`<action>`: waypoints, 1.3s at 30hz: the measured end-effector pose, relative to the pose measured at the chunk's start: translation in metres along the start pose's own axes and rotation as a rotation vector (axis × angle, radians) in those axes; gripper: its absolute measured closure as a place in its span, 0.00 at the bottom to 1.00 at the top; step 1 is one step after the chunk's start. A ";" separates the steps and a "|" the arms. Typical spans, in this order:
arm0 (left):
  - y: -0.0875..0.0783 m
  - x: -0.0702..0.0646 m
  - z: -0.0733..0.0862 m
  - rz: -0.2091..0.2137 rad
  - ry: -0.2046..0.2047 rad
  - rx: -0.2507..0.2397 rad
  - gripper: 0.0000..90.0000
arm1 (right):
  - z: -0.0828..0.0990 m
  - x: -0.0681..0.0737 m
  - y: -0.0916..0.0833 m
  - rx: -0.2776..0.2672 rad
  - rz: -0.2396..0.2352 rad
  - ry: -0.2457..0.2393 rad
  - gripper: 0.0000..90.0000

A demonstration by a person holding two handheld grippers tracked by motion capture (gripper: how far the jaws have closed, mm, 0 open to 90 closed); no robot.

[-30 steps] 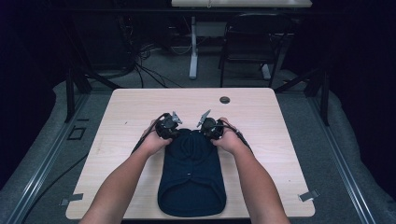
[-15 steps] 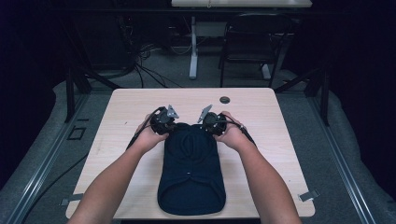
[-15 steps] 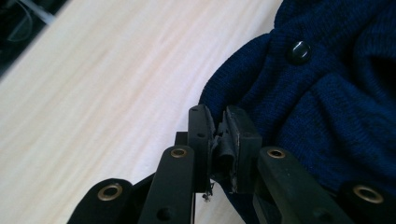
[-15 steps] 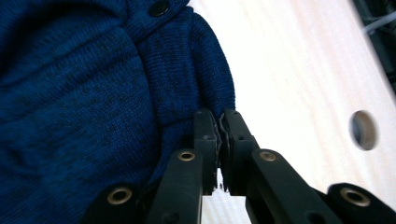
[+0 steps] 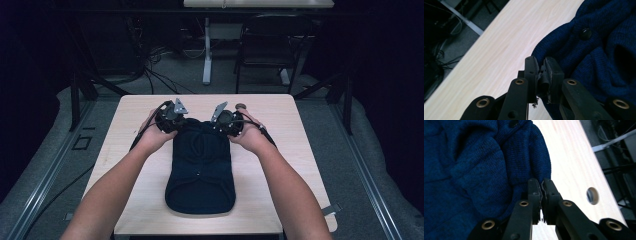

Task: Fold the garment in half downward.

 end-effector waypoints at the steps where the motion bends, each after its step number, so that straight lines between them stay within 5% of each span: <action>1: -0.003 0.002 -0.002 -0.010 0.008 -0.007 0.90 | -0.004 -0.005 -0.005 -0.007 0.013 -0.002 0.95; 9: -0.028 0.020 -0.019 -0.057 -0.006 -0.055 0.90 | -0.022 -0.024 -0.033 -0.068 0.104 -0.005 0.95; 15: -0.054 0.035 -0.036 -0.167 -0.033 -0.128 0.90 | -0.040 -0.037 -0.058 -0.151 0.203 0.017 0.95; 18: -0.052 0.032 -0.032 -0.173 -0.003 -0.116 0.90 | -0.040 -0.037 -0.061 -0.164 0.222 0.021 0.96; 29: -0.050 0.034 -0.038 -0.202 0.010 -0.105 0.90 | -0.035 -0.038 -0.051 -0.130 0.202 0.017 0.96; 32: -0.058 0.042 -0.045 -0.234 -0.017 -0.149 0.90 | -0.042 -0.047 -0.061 -0.169 0.231 0.038 0.96; 34: -0.061 0.043 -0.047 -0.259 0.000 -0.155 0.90 | -0.046 -0.052 -0.066 -0.209 0.259 0.062 0.96; 39: -0.041 0.023 -0.028 -0.208 0.028 -0.115 0.90 | -0.032 -0.036 -0.047 -0.163 0.225 0.026 0.95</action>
Point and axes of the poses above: each handheld gripper's, and its own axes: y roughly forward along the jaws, z roughly out of its underside, x roughly to its left, the point moved 7 cm from there along y, roughly forward along the jaws, and after that the axes turned 4 degrees about x, right-handed, at the moved point
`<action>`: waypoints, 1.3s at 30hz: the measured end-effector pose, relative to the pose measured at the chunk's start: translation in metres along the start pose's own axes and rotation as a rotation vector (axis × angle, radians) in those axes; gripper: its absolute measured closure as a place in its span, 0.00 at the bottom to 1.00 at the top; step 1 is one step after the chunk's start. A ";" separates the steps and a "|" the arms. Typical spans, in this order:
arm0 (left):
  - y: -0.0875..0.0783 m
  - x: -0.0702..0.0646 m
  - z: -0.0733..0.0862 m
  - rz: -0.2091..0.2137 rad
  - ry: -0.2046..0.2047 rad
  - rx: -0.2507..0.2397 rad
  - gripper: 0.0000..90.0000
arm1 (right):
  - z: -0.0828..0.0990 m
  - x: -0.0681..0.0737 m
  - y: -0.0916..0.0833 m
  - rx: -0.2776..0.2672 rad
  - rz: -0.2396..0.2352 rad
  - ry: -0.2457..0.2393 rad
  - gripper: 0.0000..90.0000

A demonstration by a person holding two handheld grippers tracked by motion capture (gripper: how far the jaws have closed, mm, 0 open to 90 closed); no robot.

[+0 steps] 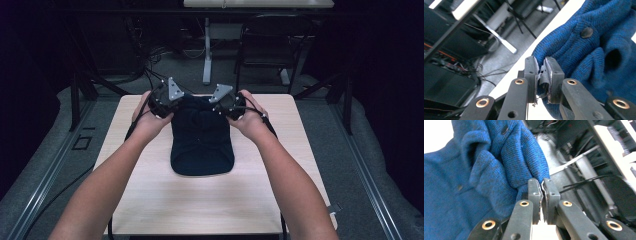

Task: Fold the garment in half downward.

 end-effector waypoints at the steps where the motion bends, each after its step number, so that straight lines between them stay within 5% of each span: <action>1: 0.003 -0.006 0.005 0.012 0.008 0.013 0.90 | 0.006 0.005 0.003 0.018 -0.009 -0.013 0.95; 9: 0.016 -0.034 0.028 0.065 0.025 0.045 0.90 | 0.030 0.032 0.016 0.046 -0.067 -0.041 0.95; 18: 0.016 -0.038 0.031 0.085 0.037 0.059 0.90 | 0.037 0.041 0.014 0.068 -0.083 -0.058 0.95; 25: 0.014 -0.045 0.041 0.139 0.022 0.072 0.90 | 0.036 0.053 0.008 0.093 -0.110 -0.094 0.95; 39: 0.003 -0.066 0.065 0.248 0.017 0.065 0.90 | 0.051 0.083 -0.003 0.068 -0.200 -0.024 0.95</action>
Point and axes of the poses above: each handheld gripper's, and its own axes: y roughly forward along the jaws, z roughly out of its underside, x roughly to its left, the point moved 7 cm from there along y, roughly forward along the jaws, and after that the axes turned 4 degrees about x, right-handed, at the moved point
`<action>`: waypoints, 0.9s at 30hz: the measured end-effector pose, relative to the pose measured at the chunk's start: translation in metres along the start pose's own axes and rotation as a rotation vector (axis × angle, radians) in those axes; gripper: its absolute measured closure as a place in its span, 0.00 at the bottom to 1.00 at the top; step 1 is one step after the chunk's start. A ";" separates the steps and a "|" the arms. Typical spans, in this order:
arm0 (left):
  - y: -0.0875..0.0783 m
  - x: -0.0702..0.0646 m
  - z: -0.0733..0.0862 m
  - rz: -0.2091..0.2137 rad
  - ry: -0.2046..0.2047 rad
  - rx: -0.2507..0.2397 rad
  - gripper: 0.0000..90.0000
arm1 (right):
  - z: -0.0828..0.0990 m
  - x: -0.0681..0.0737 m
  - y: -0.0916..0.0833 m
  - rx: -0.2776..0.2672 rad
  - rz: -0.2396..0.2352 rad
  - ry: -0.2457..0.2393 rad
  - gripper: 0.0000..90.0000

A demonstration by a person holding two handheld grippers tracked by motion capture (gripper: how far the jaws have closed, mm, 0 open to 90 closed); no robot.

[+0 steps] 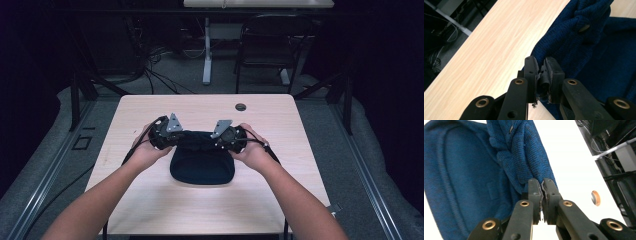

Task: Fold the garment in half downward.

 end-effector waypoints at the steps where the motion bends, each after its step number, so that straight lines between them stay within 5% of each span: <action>1: 0.001 -0.003 0.003 0.009 0.007 0.005 0.90 | 0.002 0.005 0.000 0.000 -0.015 0.002 0.95; 6: 0.001 -0.008 0.006 0.019 0.018 0.011 0.90 | 0.005 0.011 0.000 0.023 -0.027 -0.021 0.95; 27: -0.003 -0.030 0.013 0.081 0.020 0.006 0.90 | 0.023 0.029 -0.002 0.013 -0.076 0.027 0.95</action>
Point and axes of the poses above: each handheld gripper's, and its own axes: y roughly forward along the jaws, z roughly out of its underside, x roughly to its left, the point moved 7 cm from there along y, roughly forward along the jaws, and after that the axes turned 4 degrees about x, right-handed, at the moved point
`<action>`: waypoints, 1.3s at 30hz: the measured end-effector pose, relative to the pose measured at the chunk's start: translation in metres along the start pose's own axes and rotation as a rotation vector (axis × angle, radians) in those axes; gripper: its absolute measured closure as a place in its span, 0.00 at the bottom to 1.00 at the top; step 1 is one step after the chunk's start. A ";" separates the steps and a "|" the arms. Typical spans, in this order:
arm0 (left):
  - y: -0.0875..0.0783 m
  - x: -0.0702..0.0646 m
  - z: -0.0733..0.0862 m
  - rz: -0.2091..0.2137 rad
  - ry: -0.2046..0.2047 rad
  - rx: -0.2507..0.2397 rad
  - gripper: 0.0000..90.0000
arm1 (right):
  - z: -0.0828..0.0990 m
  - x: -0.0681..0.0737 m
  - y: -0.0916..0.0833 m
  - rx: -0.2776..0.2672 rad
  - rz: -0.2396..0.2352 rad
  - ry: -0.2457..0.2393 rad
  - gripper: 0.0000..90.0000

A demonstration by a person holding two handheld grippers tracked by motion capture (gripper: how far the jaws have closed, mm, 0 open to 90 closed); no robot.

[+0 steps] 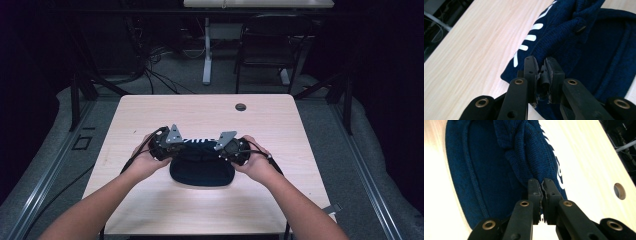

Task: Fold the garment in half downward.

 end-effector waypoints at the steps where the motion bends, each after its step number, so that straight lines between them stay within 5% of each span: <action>1: 0.000 -0.002 0.000 0.005 0.003 0.003 0.90 | 0.002 0.003 0.001 -0.006 -0.003 -0.001 0.95; 29: 0.000 -0.038 0.023 0.085 0.045 0.026 0.88 | 0.025 0.048 -0.002 0.025 -0.082 -0.022 0.95; 39: 0.004 -0.049 0.038 0.127 0.057 0.063 0.83 | 0.031 0.073 0.006 0.014 -0.132 0.021 0.90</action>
Point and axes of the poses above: each handheld gripper's, and its own axes: y roughly forward along the jaws, z roughly out of its underside, x roughly to its left, the point moved 7 cm from there along y, roughly forward along the jaws, and after that the axes turned 4 degrees about x, right-handed, at the moved point
